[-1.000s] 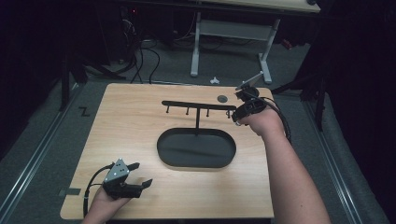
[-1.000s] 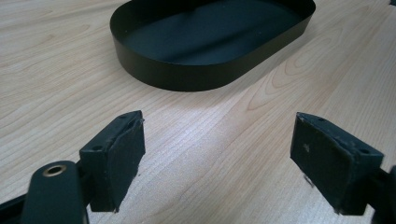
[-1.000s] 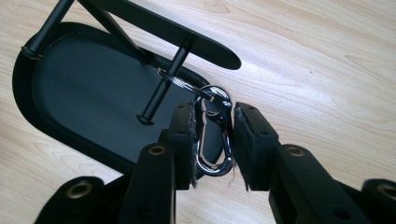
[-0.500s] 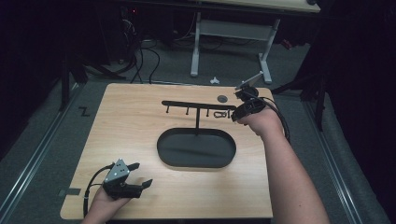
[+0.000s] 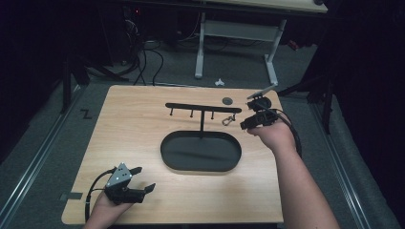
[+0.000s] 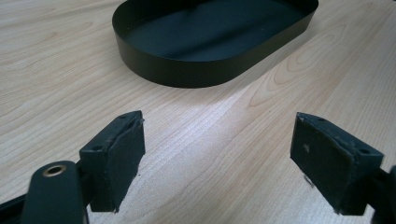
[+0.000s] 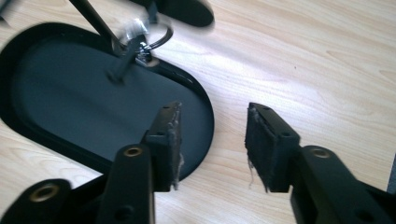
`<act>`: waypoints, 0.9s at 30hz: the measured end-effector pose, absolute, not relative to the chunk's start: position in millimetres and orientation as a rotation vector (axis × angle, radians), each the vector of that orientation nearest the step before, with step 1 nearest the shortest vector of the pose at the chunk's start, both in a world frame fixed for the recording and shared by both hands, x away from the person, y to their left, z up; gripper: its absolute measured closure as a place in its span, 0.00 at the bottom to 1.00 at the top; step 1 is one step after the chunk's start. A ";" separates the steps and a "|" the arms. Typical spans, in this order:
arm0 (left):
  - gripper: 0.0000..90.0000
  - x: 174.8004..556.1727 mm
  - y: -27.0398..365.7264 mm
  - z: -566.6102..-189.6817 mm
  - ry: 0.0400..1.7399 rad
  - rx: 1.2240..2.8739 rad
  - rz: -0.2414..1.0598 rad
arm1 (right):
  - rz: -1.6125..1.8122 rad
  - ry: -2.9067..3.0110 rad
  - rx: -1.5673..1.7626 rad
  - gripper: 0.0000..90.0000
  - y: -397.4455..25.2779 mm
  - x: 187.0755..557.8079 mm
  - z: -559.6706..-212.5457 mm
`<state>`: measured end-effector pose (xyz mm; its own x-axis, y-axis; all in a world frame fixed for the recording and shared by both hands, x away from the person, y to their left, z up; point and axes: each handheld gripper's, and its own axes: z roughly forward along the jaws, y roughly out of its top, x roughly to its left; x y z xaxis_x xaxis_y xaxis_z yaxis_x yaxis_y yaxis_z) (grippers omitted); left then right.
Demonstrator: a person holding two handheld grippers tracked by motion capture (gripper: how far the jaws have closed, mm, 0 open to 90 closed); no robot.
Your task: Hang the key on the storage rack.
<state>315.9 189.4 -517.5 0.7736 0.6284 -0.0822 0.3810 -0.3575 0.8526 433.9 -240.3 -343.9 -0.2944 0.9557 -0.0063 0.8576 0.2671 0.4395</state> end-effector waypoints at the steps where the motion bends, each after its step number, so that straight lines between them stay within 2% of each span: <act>1: 0.20 316.0 189.3 -517.6 0.758 1.990 0.320 | 0.531 2.254 1.661 0.58 -240.6 429.3 -349.0; 11: 0.20 318.8 185.9 -519.5 0.760 2.006 0.325 | 0.631 2.160 1.560 0.45 -252.5 380.3 -415.5; 20: 0.20 322.3 186.6 -519.4 0.768 2.000 0.336 | 0.765 1.954 1.528 0.41 -271.7 323.4 -491.0; 27: 0.19 321.3 185.2 -518.8 0.782 1.985 0.387 | 0.815 1.861 1.521 0.37 -276.6 286.2 -517.9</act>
<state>321.3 185.2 -518.8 0.7468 0.6637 -0.0428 0.3686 -0.3595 0.8573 286.2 -276.6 -517.9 -0.1683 0.9836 -0.0655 0.6190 0.1571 0.7695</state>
